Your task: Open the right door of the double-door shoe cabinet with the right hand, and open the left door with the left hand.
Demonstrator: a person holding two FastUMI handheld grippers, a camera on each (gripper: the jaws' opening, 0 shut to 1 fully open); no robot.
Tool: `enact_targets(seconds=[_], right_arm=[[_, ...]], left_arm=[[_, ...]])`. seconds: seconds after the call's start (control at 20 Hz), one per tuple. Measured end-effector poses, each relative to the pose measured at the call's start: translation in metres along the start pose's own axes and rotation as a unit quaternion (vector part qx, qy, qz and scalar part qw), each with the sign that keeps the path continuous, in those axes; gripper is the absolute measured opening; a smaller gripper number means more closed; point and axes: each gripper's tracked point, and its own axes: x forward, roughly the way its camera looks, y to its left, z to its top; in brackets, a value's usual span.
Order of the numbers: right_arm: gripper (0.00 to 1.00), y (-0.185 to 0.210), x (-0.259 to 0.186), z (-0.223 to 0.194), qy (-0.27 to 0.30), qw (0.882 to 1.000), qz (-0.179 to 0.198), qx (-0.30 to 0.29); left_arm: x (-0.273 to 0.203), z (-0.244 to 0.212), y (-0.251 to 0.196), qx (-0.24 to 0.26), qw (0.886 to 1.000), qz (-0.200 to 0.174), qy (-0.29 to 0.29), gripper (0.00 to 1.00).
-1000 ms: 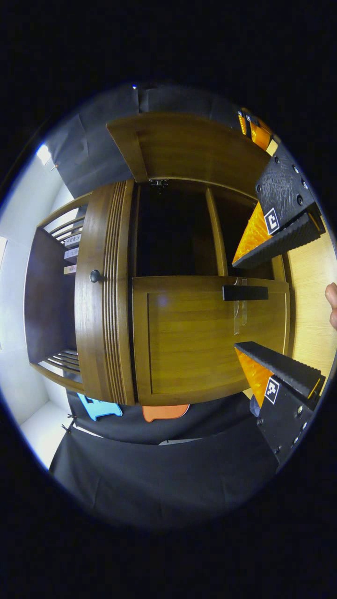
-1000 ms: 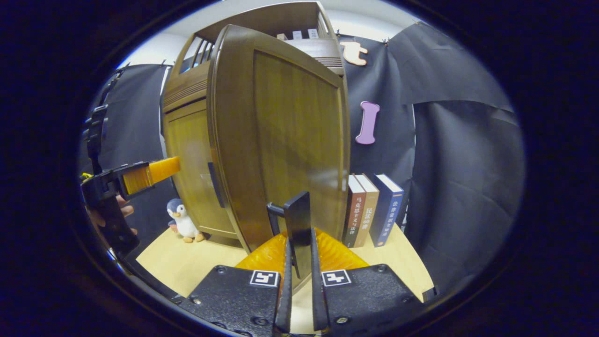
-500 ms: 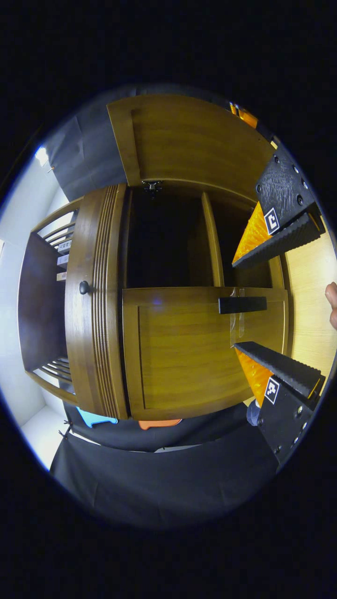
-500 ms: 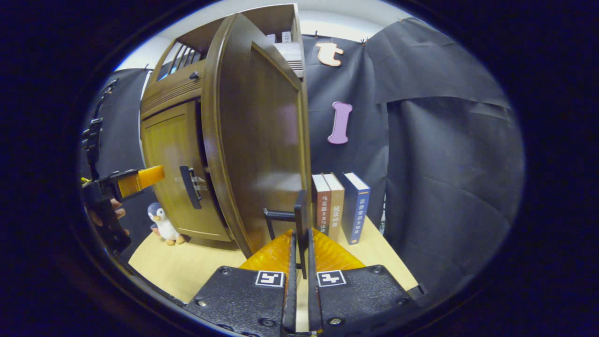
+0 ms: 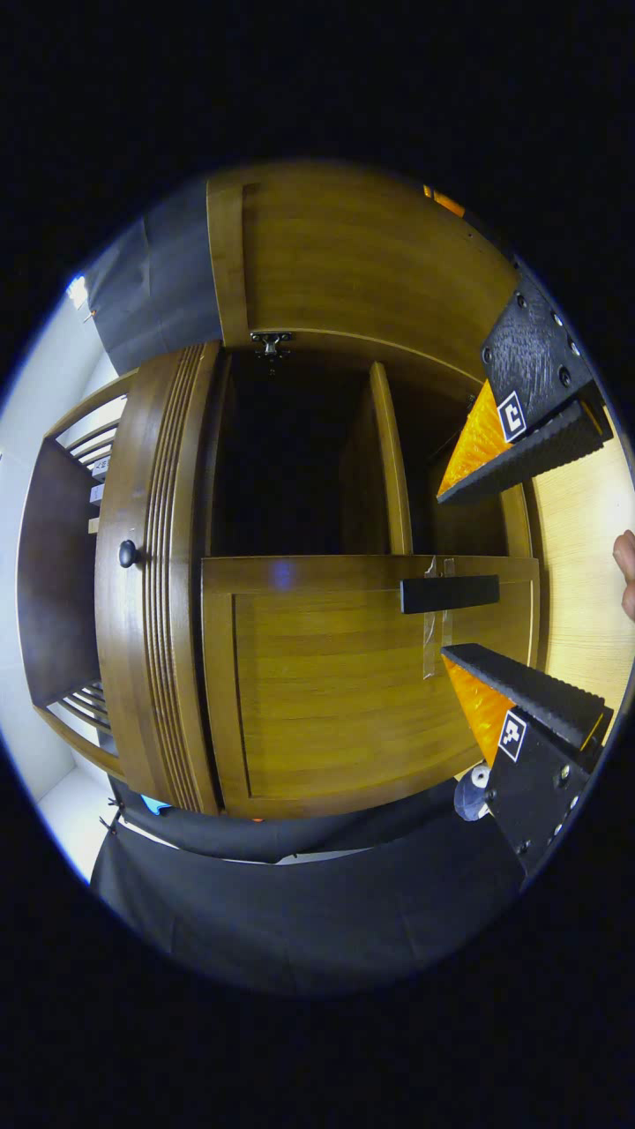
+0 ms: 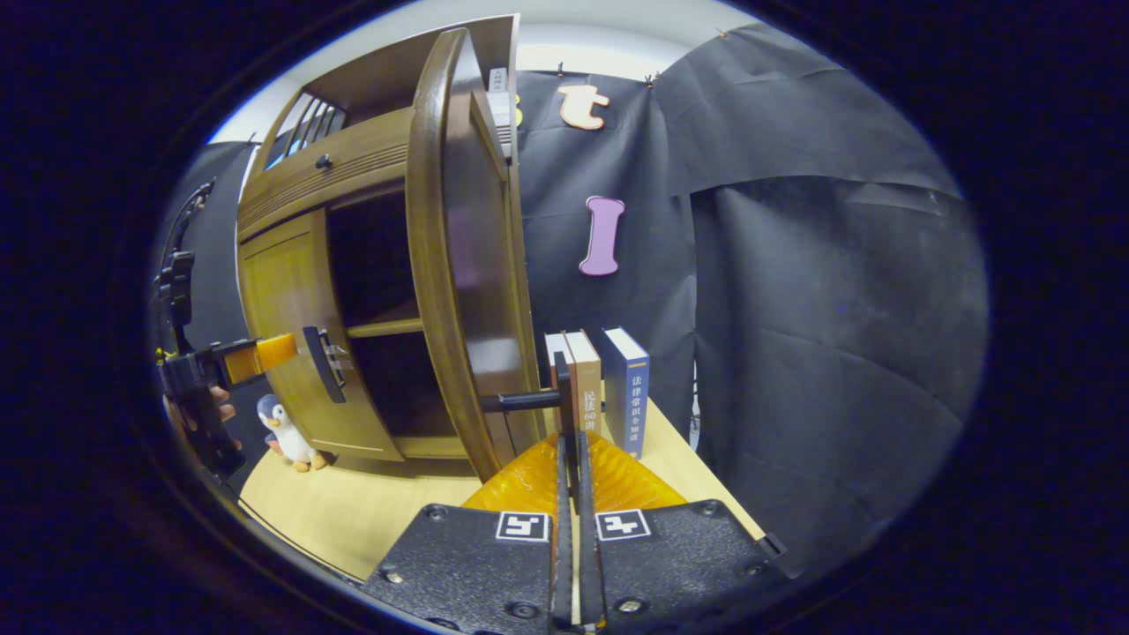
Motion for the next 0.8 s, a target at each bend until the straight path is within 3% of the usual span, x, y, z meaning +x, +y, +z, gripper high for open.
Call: enact_targets(seconds=[0.15,0.4,0.55,0.6,0.65,0.75,0.8], right_arm=[[0.06,-0.005,-0.001,-0.001,0.000,1.000,-0.002,-0.005],[0.07,-0.038,-0.009,0.005,-0.013,0.999,-0.041,0.001],[0.07,-0.038,-0.016,0.011,-0.024,0.999,-0.040,0.007],[0.07,-0.036,-0.019,0.014,-0.029,0.999,-0.038,0.003],[0.06,-0.036,-0.024,0.017,-0.036,0.999,-0.039,-0.002],[0.06,-0.034,-0.029,0.019,-0.039,0.998,-0.043,-0.013],[0.06,-0.035,-0.031,0.020,-0.037,0.998,-0.049,-0.015]], left_arm=[[0.010,-0.006,0.002,-0.011,1.000,0.006,0.006,0.94],[0.034,-0.025,0.010,-0.023,0.999,0.029,0.028,0.94],[0.051,-0.036,0.017,-0.013,0.999,0.034,0.039,0.94],[0.057,-0.039,0.019,-0.009,0.999,0.035,0.039,0.83],[0.064,-0.042,0.019,-0.008,0.999,0.035,0.040,0.83],[0.076,-0.052,0.019,-0.002,0.998,0.027,0.053,0.99],[0.080,-0.055,0.022,-0.001,0.998,0.029,0.058,0.86]])
